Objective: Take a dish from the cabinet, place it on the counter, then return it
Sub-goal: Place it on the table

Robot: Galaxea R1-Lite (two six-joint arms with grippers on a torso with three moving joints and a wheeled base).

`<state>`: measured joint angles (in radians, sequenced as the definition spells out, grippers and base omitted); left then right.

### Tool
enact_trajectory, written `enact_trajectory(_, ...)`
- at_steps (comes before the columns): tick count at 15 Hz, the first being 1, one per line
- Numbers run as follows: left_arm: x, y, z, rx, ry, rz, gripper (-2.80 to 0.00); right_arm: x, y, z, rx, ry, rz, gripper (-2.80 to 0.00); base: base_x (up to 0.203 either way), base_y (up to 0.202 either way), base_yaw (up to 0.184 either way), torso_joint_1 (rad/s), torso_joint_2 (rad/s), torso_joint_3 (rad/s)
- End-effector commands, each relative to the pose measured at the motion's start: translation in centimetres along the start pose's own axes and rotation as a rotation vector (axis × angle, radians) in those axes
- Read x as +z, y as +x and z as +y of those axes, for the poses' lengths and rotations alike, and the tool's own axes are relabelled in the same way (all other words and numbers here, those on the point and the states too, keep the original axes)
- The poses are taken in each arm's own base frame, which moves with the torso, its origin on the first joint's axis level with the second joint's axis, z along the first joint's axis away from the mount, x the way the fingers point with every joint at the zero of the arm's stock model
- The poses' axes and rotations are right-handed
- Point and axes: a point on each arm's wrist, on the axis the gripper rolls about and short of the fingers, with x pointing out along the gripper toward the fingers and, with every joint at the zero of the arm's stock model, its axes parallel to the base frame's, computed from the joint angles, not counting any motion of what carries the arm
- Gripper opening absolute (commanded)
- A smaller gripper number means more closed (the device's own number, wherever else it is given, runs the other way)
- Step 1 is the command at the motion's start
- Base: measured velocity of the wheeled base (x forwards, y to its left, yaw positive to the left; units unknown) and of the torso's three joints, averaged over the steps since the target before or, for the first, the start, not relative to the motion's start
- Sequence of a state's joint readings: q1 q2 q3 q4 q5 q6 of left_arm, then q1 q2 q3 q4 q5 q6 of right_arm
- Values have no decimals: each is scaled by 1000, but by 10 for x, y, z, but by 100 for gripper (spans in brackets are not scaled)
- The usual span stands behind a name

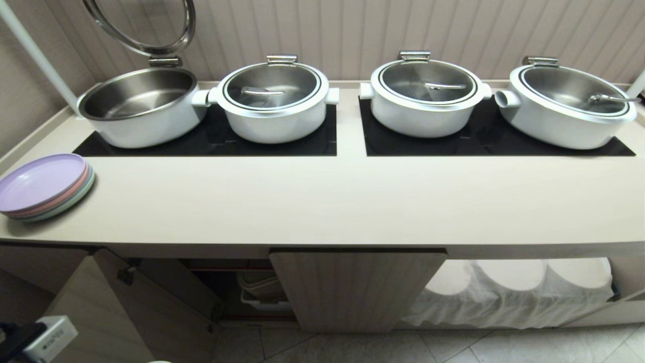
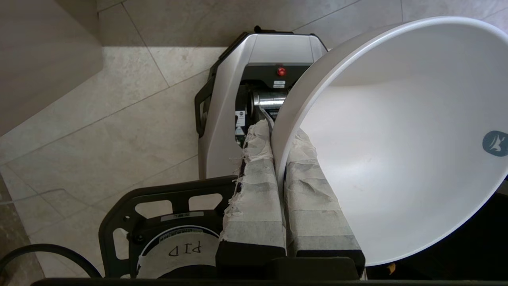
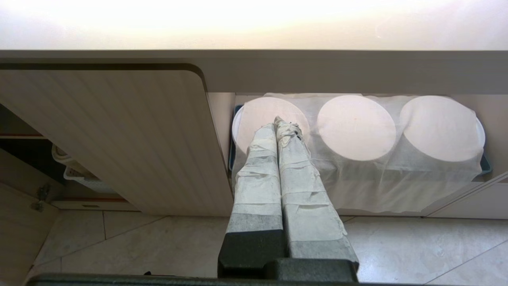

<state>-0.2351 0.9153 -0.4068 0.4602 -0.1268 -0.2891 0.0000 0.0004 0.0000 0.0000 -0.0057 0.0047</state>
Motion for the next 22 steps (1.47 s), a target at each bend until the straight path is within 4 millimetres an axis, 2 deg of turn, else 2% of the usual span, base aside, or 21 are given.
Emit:
enact_trajectory(1, 0, 1, 0, 3, -4, 8, -280, 0, 0, 0, 1, 0, 0, -280, 0, 0, 0, 0, 0, 0)
enact_trajectory(22, 0, 1, 0, 5, -4, 7, -280, 0, 0, 0, 0, 0, 0, -280, 0, -4, 0, 0, 0, 0)
